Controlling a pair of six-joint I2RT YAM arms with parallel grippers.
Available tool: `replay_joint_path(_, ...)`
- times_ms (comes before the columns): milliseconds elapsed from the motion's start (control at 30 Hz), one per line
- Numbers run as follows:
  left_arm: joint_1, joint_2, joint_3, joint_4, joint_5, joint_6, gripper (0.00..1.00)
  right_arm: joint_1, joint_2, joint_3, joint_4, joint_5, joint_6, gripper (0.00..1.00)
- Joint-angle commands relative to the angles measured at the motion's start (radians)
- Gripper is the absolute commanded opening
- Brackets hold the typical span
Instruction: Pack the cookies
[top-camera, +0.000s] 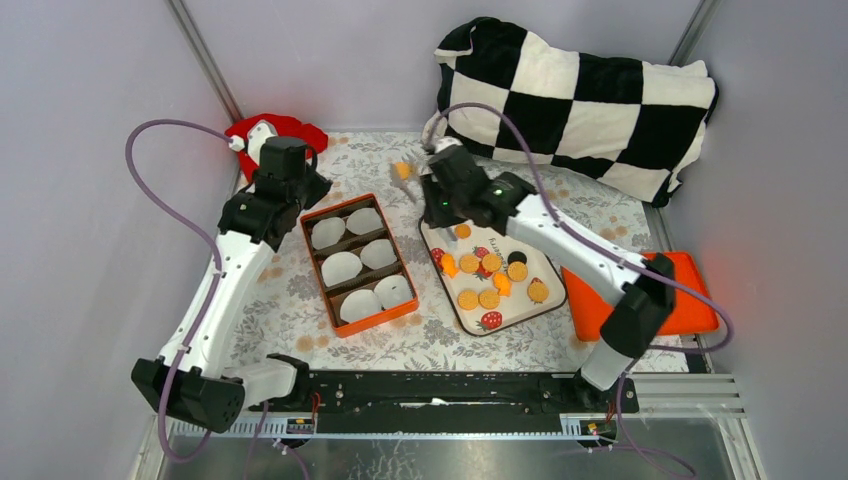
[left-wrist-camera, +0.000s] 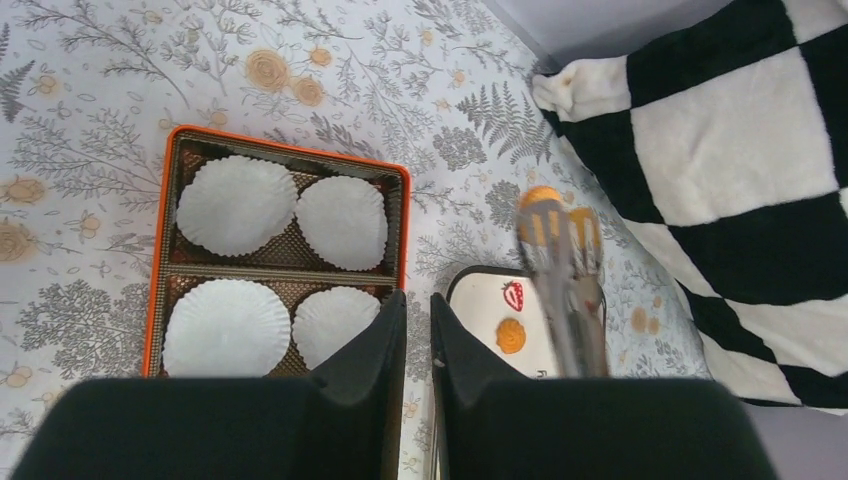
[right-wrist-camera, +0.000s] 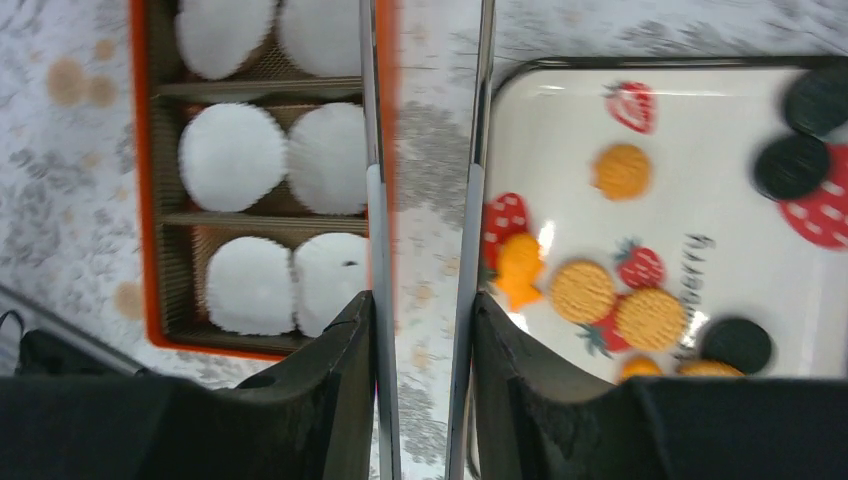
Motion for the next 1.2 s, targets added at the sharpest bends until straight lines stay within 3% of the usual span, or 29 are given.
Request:
replay_joint_path(0,0.018,-0.011,-0.019,-0.030,0.000,0.029,0.18,0.107,0.141,0.152,-0.012,-0.041,-0.036,0.02)
replay_joint_path(133,0.024,-0.033,-0.040,-0.031,-0.008,0.049,0.19,0.146,0.251,0.239,-0.035,-0.046,-0.044,0.02)
replay_joint_path(467,0.041,-0.039,-0.063,-0.019,0.004,0.071,0.19,0.148,0.361,0.273,-0.021,-0.049,-0.050,0.04)
replay_joint_path(567,0.044,-0.036,-0.066,-0.017,0.004,0.078,0.19,0.147,0.360,0.272,-0.006,-0.043,-0.050,0.13)
replay_joint_path(700,0.049,-0.035,-0.069,-0.009,0.008,0.093,0.19,0.149,0.345,0.253,0.015,-0.046,-0.055,0.41)
replay_joint_path(767,0.050,-0.033,-0.072,-0.004,0.016,0.099,0.19,0.150,0.339,0.245,0.023,-0.044,-0.056,0.48)
replay_joint_path(967,0.051,-0.030,-0.087,0.019,0.051,0.109,0.20,0.149,0.316,0.222,0.032,-0.043,-0.057,0.49)
replay_joint_path(1167,0.051,-0.035,-0.087,0.030,0.064,0.110,0.20,0.160,0.183,0.138,0.076,-0.019,-0.038,0.43)
